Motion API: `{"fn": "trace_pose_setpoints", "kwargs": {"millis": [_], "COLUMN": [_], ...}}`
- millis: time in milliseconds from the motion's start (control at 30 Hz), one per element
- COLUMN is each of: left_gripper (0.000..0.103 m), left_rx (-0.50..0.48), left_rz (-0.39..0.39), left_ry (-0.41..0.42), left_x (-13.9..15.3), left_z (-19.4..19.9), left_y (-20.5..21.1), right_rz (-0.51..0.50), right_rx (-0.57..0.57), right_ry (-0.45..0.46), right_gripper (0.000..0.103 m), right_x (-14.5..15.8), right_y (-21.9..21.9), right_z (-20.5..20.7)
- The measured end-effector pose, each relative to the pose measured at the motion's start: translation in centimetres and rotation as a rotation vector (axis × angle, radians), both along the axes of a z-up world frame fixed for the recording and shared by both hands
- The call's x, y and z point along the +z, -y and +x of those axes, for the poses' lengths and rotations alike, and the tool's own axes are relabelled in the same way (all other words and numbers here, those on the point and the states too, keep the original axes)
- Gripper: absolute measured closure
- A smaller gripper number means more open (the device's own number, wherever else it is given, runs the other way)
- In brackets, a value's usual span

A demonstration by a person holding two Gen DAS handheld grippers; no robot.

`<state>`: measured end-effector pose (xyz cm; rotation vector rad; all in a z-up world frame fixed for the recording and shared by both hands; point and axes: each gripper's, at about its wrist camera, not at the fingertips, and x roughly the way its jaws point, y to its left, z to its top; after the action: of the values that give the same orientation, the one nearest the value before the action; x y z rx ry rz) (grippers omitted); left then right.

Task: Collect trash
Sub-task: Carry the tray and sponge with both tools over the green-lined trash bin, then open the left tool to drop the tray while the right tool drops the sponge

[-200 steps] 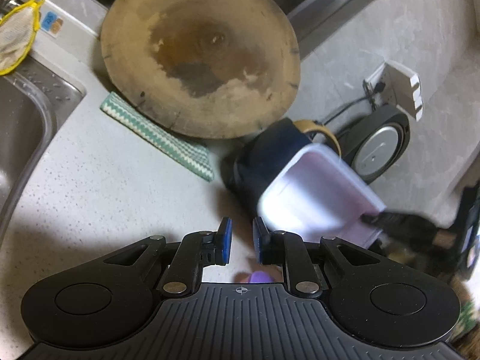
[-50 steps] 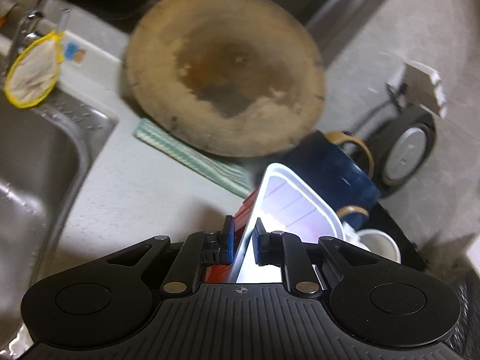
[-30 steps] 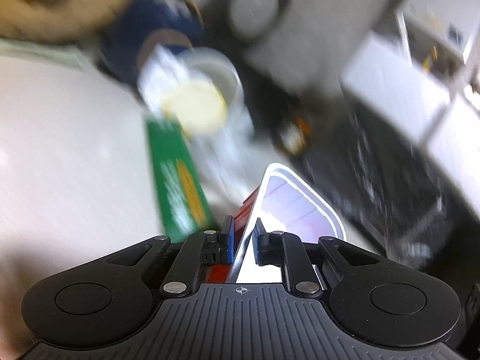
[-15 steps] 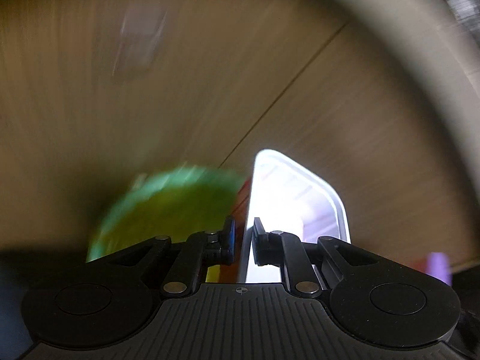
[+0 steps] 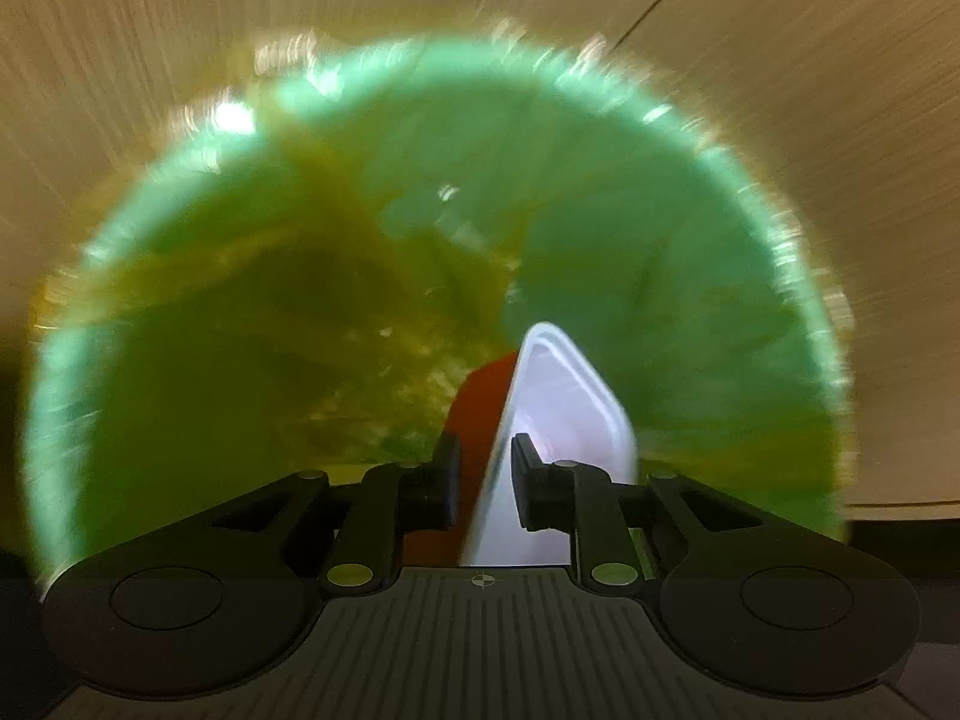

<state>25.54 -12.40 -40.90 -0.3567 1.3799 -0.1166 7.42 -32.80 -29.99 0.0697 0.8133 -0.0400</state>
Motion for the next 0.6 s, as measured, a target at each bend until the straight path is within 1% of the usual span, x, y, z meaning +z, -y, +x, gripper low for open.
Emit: {"fn": "trace_pose_setpoints", "kwargs": {"millis": [33,67,100,133,200,233,267,300,367,400,467,500,567,600], "left_gripper": [0.082,0.082,0.082,0.082,0.082,0.082,0.082,0.082,0.082,0.082,0.082,0.082,0.082,0.082], "left_rx": [0.022,0.043,0.041,0.038,0.017,0.010,0.003,-0.005,-0.044,-0.070,-0.139,-0.163,-0.202,-0.212], "left_rz": [0.012,0.007,-0.025,-0.021,-0.005,-0.006,-0.023,-0.048,-0.114,-0.128,-0.138,-0.137,-0.132,-0.142], "left_ry": [-0.018,-0.035,-0.003,0.006,0.065,0.110,0.163,0.203,0.308,0.348,0.437,0.466,0.520,0.546], "left_x": [-0.7,-1.2,-1.5,-1.2,0.5,1.9,3.7,5.2,9.2,10.7,14.2,15.5,17.7,18.2], "left_z": [0.1,0.2,0.5,0.5,0.4,0.2,-0.2,-0.5,-1.6,-2.1,-3.3,-3.8,-4.8,-5.0], "left_y": [-0.5,-0.9,-0.5,-0.5,-0.5,-0.6,-0.9,-1.2,-2.3,-2.8,-3.9,-4.3,-6.0,-6.5], "right_rz": [-0.001,-0.003,-0.006,-0.009,-0.011,-0.010,-0.010,-0.009,0.004,0.021,0.048,0.059,0.078,0.089], "right_rx": [-0.004,-0.007,-0.009,-0.011,-0.012,-0.011,-0.009,-0.003,0.019,0.040,0.081,0.104,0.139,0.153], "right_ry": [-0.006,-0.011,-0.015,-0.023,-0.043,-0.057,-0.067,-0.074,-0.081,-0.084,-0.092,-0.099,-0.115,-0.126], "right_gripper": [0.044,0.044,0.044,0.044,0.044,0.044,0.044,0.044,0.044,0.044,0.043,0.043,0.043,0.043], "right_x": [-0.1,-0.2,-0.3,-0.4,-0.6,-0.9,-1.1,-1.3,-1.4,-1.5,-1.8,-2.2,-3.1,-3.8], "right_y": [0.1,0.1,0.1,0.1,0.1,0.0,-0.2,-0.5,-1.3,-1.9,-3.1,-4.0,-5.3,-6.0], "right_z": [0.0,0.0,-0.1,-0.3,-0.1,-0.1,0.0,0.0,0.1,0.3,1.1,1.6,2.8,3.5]}}
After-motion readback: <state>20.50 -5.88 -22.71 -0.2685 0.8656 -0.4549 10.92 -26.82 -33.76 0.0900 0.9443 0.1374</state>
